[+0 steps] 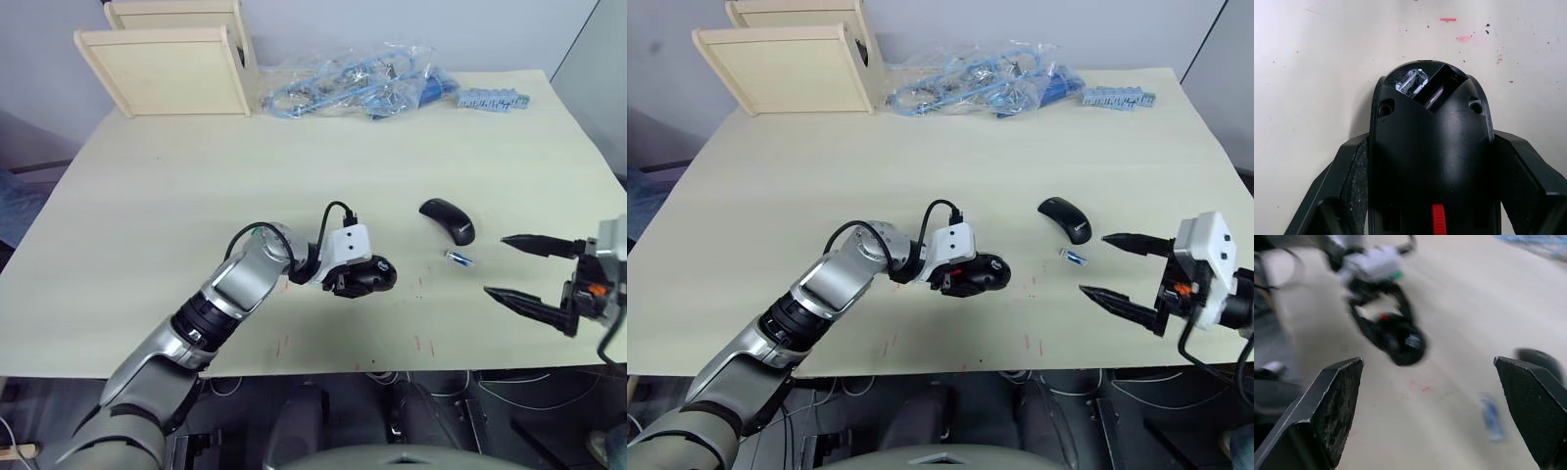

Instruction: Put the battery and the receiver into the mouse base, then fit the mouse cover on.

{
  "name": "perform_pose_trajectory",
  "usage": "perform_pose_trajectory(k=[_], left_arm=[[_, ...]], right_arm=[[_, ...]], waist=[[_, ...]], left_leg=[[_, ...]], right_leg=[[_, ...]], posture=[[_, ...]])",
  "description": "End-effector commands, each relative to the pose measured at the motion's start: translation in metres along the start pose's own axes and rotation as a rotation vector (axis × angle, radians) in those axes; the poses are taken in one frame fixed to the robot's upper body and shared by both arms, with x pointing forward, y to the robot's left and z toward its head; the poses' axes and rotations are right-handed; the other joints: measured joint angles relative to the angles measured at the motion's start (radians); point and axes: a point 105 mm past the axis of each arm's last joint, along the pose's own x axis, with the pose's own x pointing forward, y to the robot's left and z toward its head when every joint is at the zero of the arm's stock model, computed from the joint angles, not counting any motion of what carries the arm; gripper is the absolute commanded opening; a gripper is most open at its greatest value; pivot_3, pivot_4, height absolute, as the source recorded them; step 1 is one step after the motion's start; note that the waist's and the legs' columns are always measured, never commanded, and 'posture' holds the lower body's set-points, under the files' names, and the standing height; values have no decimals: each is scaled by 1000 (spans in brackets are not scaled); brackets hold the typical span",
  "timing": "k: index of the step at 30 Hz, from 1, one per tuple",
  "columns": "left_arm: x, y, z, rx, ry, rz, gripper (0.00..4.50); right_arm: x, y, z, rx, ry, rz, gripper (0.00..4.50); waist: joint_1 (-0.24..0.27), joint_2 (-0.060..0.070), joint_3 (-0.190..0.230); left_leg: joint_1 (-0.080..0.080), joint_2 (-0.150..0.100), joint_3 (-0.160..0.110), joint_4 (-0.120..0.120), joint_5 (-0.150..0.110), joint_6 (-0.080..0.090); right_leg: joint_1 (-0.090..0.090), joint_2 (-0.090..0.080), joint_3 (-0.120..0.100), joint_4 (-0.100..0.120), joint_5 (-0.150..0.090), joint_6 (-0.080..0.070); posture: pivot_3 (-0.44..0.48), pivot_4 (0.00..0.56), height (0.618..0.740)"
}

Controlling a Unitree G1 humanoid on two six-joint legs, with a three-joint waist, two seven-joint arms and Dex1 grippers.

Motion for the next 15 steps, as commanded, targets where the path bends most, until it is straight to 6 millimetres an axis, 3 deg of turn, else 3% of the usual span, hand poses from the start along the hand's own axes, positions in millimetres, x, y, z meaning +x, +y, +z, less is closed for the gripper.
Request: perform_pose_trajectory(k=[1,4,7,9,15], left_arm=[[6,-6,-1,1,3,-32,2933],[7,-5,0,0,-2,-30,2933],[7,-4,1,-4,-5,-30,2934],[8,-4,1,-2,-5,-35,2934],[8,-5,2,-7,-7,-38,2934]], right_arm=[[9,-19,-22,70,106,-64,4500],[23,-27,-31,107,89,-74,4500],[34,-28,-45,139,107,-56,3758],[38,-34,-54,118,108,-77,2960],[47,-41,-64,119,94,-101,2960]], waist=[[0,0,0],[2,0,0],[4,1,0],[6,1,0],[6,1,0]], left_leg=[[0,0,0,0,0,0],[0,0,0,0,0,0],[0,0,0,0,0,0],[0,-1,0,1,0,0],[-1,-1,0,1,0,0]], right_leg=[[0,0,0,0,0,0],[0,0,0,0,0,0],[0,0,0,0,0,0],[0,-1,0,0,0,0],[0,-1,0,0,0,0]], posture=[[0,150,740],[0,150,740],[0,150,740],[0,150,740],[0,150,740]])
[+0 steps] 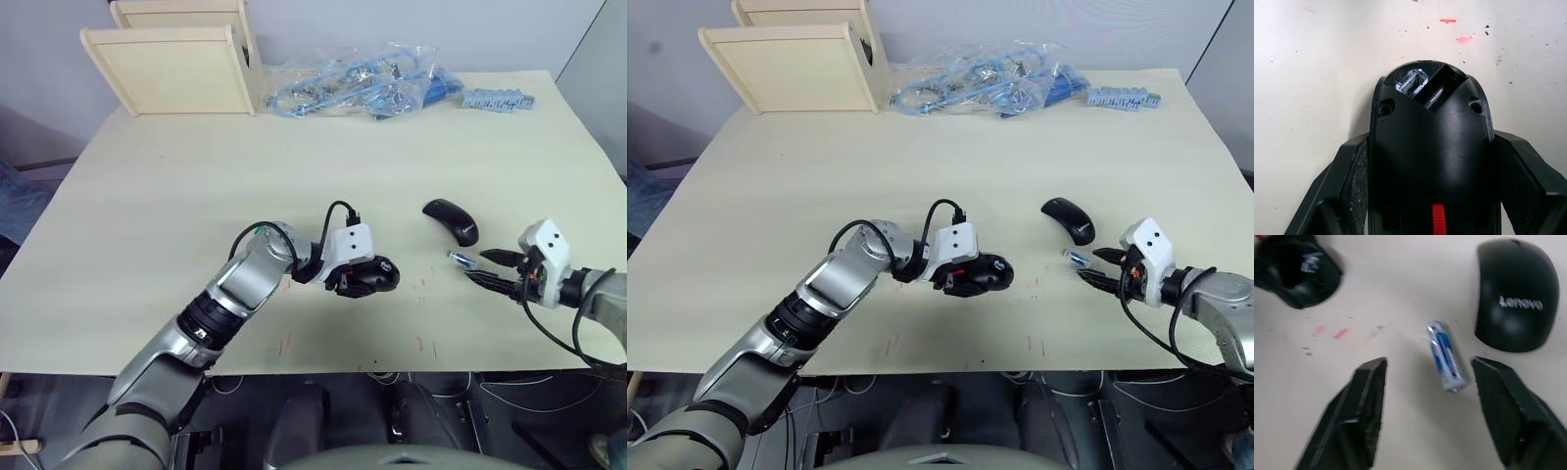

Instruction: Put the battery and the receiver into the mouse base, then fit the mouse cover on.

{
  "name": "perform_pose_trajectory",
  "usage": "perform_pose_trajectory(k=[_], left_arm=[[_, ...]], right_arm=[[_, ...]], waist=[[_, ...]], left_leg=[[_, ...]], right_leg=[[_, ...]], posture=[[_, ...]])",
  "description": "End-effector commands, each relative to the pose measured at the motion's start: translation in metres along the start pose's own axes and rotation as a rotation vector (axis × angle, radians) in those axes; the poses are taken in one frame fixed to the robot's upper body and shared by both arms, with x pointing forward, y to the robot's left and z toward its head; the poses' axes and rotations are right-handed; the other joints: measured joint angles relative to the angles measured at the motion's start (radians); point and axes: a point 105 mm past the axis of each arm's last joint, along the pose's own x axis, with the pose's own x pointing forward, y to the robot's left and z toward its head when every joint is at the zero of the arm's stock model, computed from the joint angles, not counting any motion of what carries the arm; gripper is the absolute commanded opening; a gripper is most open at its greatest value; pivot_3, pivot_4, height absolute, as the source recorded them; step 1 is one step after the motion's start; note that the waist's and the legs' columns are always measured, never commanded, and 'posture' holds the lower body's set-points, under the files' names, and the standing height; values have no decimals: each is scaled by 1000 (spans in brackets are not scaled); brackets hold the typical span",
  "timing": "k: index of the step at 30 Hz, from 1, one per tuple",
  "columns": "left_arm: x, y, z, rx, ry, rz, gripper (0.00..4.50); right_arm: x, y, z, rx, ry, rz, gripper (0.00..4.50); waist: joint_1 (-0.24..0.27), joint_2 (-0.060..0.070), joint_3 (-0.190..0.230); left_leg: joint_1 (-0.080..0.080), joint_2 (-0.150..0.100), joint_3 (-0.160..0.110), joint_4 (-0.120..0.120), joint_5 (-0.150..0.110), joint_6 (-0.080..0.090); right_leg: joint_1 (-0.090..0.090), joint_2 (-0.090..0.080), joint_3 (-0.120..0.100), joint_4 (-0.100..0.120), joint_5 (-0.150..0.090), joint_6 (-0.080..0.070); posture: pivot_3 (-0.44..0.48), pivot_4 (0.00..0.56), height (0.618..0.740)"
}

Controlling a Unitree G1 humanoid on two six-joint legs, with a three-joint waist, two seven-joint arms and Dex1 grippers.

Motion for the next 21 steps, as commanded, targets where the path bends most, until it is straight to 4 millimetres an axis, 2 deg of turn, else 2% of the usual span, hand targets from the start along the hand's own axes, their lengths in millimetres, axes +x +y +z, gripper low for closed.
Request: perform_pose_trajectory(k=[1,18,21], left_arm=[[5,-5,-1,-8,2,-24,2934],[5,-7,0,-11,2,-22,2934],[5,-7,0,-11,1,-22,2934]], right_arm=[[6,-5,7,-55,-37,-22,2960],[15,-7,-7,-21,-49,-36,2960],[15,-7,-8,-20,-45,-35,2227]], waist=[[-2,0,0],[-1,0,0],[-2,0,0]], left_leg=[[0,0,0,0,0,0],[0,0,0,0,0,0],[0,0,0,0,0,0]], right_leg=[[0,0,0,0,0,0],[0,0,0,0,0,0],[0,0,0,0,0,0]], posture=[[0,150,740],[0,150,740],[0,150,740]])
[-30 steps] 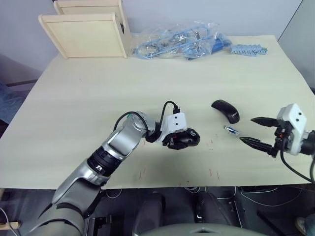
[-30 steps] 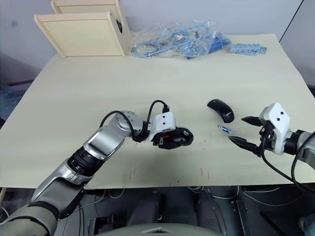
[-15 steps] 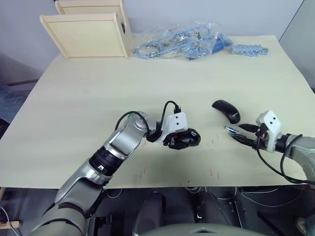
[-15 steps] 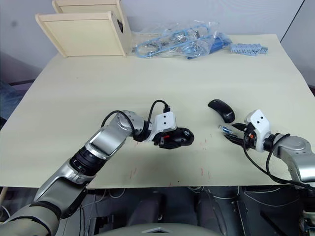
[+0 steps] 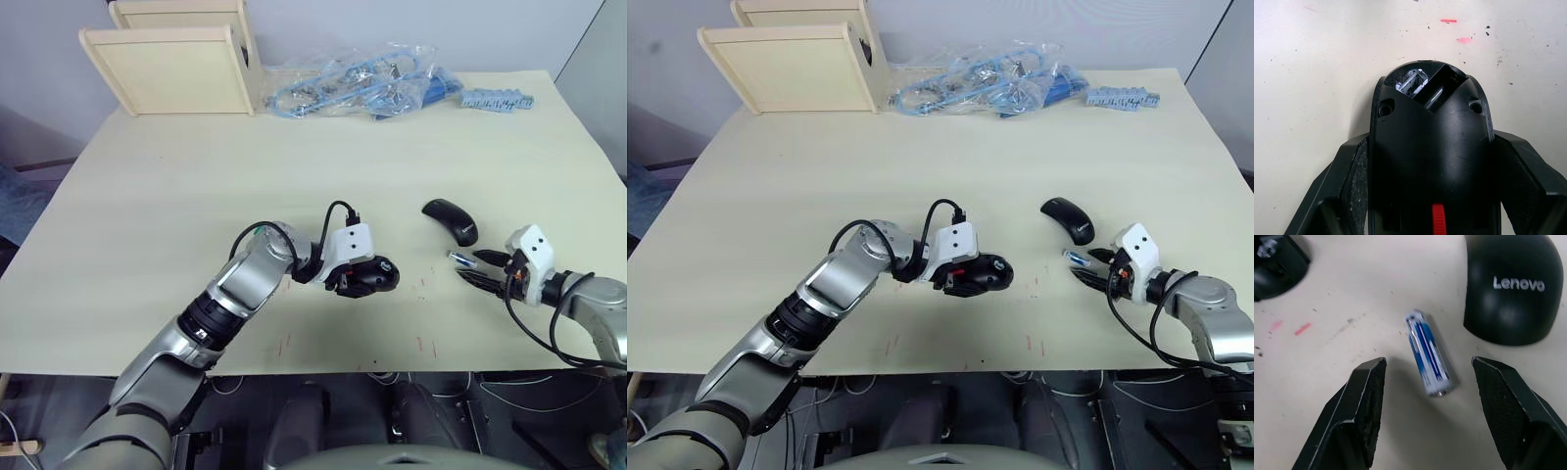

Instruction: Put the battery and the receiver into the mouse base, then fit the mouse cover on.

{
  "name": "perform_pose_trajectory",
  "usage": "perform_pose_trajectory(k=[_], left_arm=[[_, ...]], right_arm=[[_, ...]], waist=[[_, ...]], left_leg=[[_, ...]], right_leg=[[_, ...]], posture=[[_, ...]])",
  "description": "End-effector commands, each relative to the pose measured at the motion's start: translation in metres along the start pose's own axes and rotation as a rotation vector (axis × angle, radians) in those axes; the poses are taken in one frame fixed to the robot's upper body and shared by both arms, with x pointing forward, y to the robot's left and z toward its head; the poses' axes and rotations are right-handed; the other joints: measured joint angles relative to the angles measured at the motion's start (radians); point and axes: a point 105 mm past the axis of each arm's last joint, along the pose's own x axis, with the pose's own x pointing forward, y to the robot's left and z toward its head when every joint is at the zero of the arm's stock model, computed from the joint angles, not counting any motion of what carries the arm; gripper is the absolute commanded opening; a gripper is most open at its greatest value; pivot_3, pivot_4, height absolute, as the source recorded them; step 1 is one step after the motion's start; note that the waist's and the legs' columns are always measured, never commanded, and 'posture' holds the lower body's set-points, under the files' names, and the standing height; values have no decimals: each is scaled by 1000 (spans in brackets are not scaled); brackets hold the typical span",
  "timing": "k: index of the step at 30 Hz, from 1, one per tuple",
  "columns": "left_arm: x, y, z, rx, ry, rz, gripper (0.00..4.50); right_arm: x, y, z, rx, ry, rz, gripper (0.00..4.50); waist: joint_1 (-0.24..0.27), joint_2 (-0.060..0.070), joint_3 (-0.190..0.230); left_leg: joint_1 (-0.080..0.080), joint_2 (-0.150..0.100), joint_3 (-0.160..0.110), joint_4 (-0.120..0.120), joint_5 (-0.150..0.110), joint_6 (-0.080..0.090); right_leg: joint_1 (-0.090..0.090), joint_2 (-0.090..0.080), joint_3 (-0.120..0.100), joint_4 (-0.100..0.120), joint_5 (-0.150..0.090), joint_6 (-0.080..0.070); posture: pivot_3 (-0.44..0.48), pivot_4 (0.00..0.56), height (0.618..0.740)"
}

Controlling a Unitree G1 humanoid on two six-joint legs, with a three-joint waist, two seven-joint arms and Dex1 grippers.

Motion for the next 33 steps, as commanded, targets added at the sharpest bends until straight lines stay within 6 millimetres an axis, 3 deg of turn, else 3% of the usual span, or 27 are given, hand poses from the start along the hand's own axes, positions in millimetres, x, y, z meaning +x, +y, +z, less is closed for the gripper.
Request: perform_pose_trajectory(k=[1,5,6,16,18,23,26,33], left_arm=[[5,-7,0,2,-2,-25,2934],[5,-7,-1,2,1,-25,2934],[5,-7,-1,1,1,-24,2934],[5,-7,-1,0,3,-24,2934],[4,-7,-2,0,4,-24,2934],[4,-7,-1,3,5,-25,2934],[4,-7,-2,4,7,-26,2934],[4,-7,-2,5,8,-25,2934]], right_arm=[[-3,-1,5,-24,-19,-5,1711],[-4,0,6,-37,-16,-4,130],[-4,1,8,-40,-19,-1,75],[-17,32,49,-131,-58,88,76],[-17,51,70,-175,35,77,76],[-19,87,84,-158,216,219,76],[-6,93,100,-89,216,213,76],[10,93,98,-67,340,188,76]], waist=[[0,0,0],[0,0,0],[0,0,0],[-2,0,0],[-2,1,0],[-7,3,0],[-6,2,0],[-5,2,0]], left_leg=[[0,0,0,0,0,0],[0,0,0,0,0,0],[0,0,0,0,0,0],[0,0,-1,0,0,0],[0,0,-1,0,0,0],[-1,0,-7,0,0,0],[-2,0,-6,0,0,0],[-4,-1,-7,0,0,0]], right_leg=[[0,0,0,0,0,0],[0,0,0,0,0,0],[0,0,0,0,0,0],[0,0,-1,0,0,0],[0,0,-1,0,0,0],[0,0,-2,0,0,0],[1,0,-4,-1,0,0],[-1,-1,-6,-1,0,0]], posture=[[0,150,740],[0,150,740],[0,150,740],[0,150,740],[0,150,740],[0,150,740],[0,150,740],[0,150,740]])
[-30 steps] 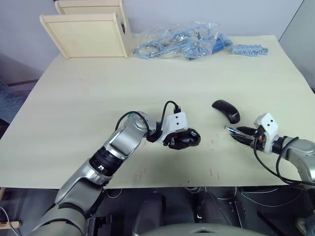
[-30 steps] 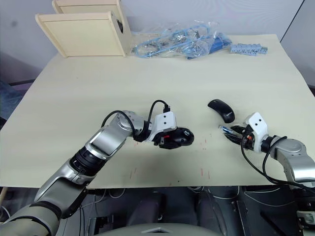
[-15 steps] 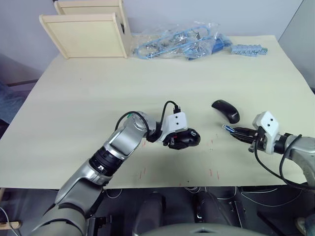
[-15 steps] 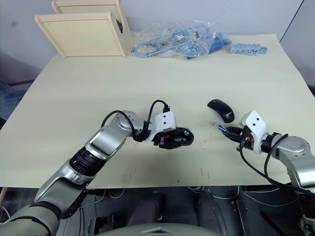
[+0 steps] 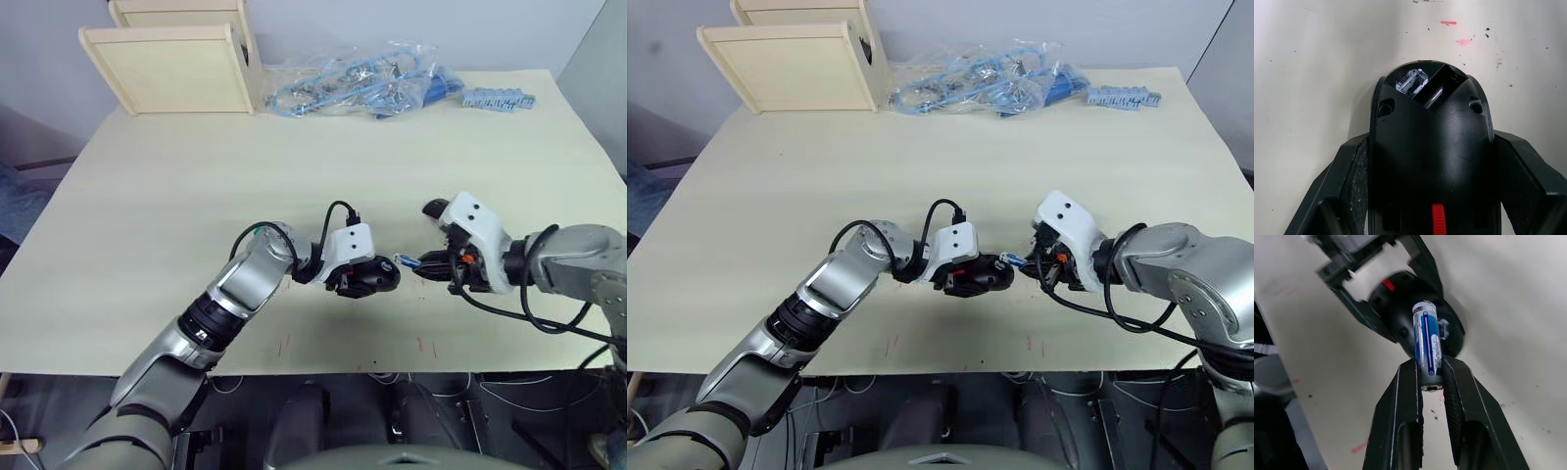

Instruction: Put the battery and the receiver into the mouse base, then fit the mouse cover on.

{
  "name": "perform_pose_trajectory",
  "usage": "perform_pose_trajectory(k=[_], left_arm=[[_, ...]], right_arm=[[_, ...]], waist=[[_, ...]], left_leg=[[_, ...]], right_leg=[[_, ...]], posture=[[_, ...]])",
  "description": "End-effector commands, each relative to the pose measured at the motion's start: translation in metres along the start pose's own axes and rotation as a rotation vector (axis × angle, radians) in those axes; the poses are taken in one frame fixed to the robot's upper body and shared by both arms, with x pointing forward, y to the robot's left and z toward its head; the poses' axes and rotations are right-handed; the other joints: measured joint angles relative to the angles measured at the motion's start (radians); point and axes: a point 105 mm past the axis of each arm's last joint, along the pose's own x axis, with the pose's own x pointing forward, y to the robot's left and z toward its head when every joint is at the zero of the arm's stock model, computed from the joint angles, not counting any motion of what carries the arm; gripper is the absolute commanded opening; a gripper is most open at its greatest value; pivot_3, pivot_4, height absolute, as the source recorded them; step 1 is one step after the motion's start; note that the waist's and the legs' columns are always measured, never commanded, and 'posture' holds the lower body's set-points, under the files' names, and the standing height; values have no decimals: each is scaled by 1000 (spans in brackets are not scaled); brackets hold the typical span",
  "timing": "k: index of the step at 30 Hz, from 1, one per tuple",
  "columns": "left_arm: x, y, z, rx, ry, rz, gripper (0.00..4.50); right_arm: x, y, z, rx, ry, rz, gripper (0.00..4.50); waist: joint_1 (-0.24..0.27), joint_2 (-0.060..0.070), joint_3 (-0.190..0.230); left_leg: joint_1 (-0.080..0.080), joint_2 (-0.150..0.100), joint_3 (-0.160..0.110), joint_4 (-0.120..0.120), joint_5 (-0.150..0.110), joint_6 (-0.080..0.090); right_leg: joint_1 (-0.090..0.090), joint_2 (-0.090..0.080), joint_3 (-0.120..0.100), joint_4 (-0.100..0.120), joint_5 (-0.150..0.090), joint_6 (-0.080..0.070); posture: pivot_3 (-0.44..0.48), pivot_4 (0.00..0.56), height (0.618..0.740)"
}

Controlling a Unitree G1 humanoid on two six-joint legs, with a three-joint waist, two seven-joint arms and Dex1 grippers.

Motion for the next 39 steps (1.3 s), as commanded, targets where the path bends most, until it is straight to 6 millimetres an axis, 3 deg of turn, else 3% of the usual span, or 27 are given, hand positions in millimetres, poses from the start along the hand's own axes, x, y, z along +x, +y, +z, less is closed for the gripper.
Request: perform_pose_trajectory(k=[1,35,36,39], left_arm=[[4,-6,-2,3,9,-24,2934],[9,-9,-1,-5,7,-29,2934],[9,-9,-1,-6,6,-28,2934],[9,-8,-1,-11,5,-25,2934]], right_arm=[[5,-6,0,3,57,-26,76],[60,0,-8,77,223,25,76],[59,1,-8,70,218,23,1099],[52,-4,0,107,143,13,2270]], waist=[[-1,0,0],[-5,0,-1],[-5,0,-1],[-6,0,-1]], left_leg=[[0,0,0,0,0,0],[0,0,0,0,0,0],[0,0,-1,0,0,0],[0,0,-1,0,0,0]], right_leg=[[0,0,0,0,0,0],[-1,0,0,2,0,0],[-1,0,0,2,0,0],[-1,0,0,2,0,0]], posture=[[0,150,740],[0,150,740],[0,150,740],[0,150,740]])
